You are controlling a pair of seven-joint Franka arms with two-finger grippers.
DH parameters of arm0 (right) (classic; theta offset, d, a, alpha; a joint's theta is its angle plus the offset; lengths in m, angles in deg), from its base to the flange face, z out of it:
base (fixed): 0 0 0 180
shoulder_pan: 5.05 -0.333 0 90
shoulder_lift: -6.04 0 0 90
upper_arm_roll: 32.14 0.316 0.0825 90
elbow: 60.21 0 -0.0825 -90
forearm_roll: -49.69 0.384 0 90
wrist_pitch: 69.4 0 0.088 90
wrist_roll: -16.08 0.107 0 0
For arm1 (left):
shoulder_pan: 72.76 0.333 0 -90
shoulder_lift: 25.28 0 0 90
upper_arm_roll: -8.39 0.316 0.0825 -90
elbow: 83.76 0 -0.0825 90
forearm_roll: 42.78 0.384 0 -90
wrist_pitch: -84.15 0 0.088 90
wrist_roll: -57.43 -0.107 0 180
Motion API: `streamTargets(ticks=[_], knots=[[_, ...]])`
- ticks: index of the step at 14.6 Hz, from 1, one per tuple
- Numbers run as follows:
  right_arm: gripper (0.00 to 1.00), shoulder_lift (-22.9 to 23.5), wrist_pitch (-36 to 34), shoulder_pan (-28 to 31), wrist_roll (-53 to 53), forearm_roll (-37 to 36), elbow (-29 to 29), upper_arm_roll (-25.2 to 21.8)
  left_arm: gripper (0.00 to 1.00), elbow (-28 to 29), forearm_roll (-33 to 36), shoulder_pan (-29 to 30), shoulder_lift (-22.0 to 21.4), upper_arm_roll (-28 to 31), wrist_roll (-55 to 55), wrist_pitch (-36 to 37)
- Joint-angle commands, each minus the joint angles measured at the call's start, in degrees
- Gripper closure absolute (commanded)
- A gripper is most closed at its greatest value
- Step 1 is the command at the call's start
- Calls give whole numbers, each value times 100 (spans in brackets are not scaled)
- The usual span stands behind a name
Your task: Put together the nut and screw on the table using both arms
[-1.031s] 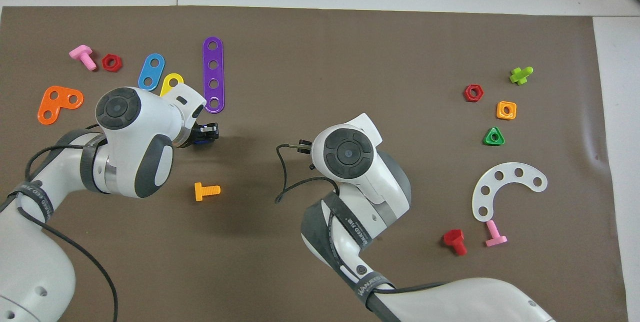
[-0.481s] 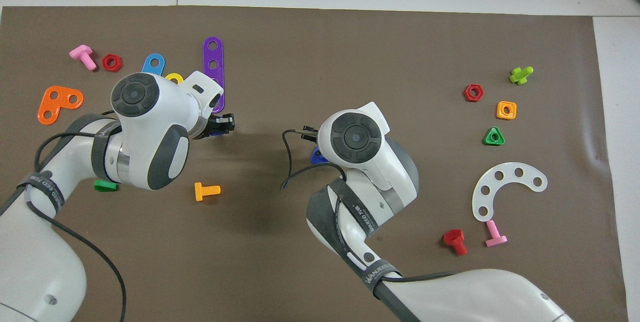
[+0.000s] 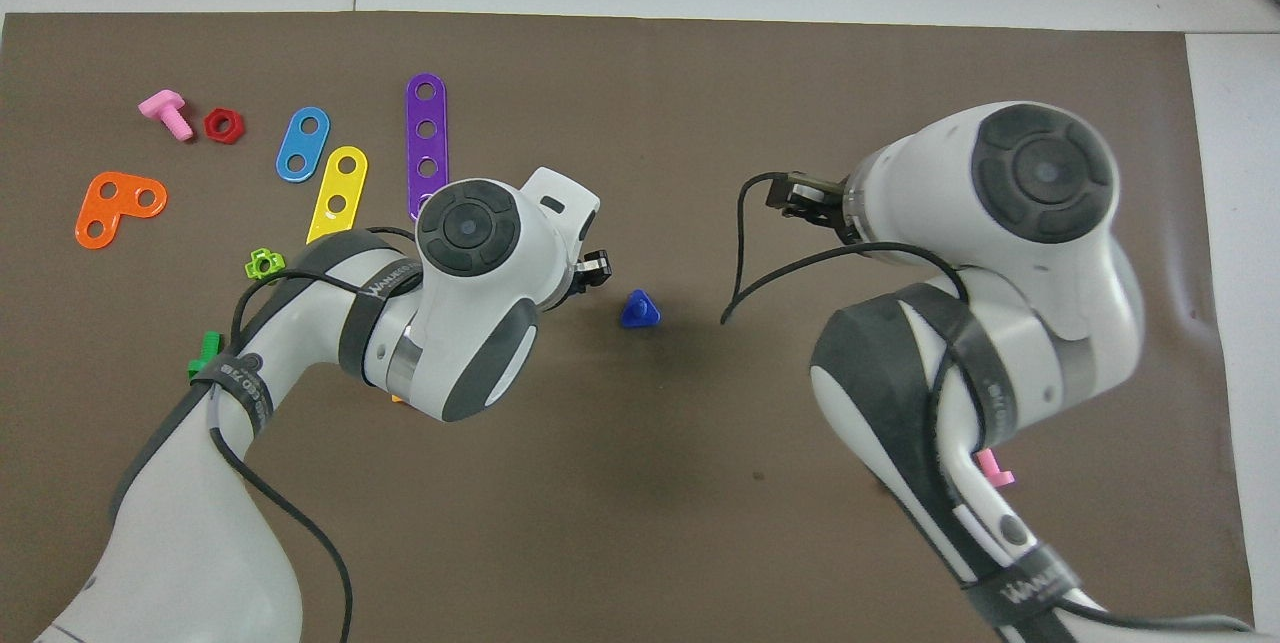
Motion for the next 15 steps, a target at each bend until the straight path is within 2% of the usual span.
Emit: streamTargets(ticks=[1, 5, 8, 12, 15], knots=[[0, -513, -452, 570, -871, 14, -87, 90, 100, -244, -169, -404, 131, 94, 449, 121], [0, -804, -980, 1028, -1707, 14, 97, 38, 100, -428, -372, -677, 236, 94, 801, 42], [0, -725, -1594, 1231, -2095, 49, 685, 37, 100, -437, -363, -801, 359, 103, 986, -204], [0, -664, -1999, 1608, -2402, 550, 1116, 37, 100, -472, -293, -766, 447, 121, 978, -248], [0, -699, -2167, 1600, -2464, 480, 1056, 29, 100, -472, -275, -757, 465, 130, 986, -300]])
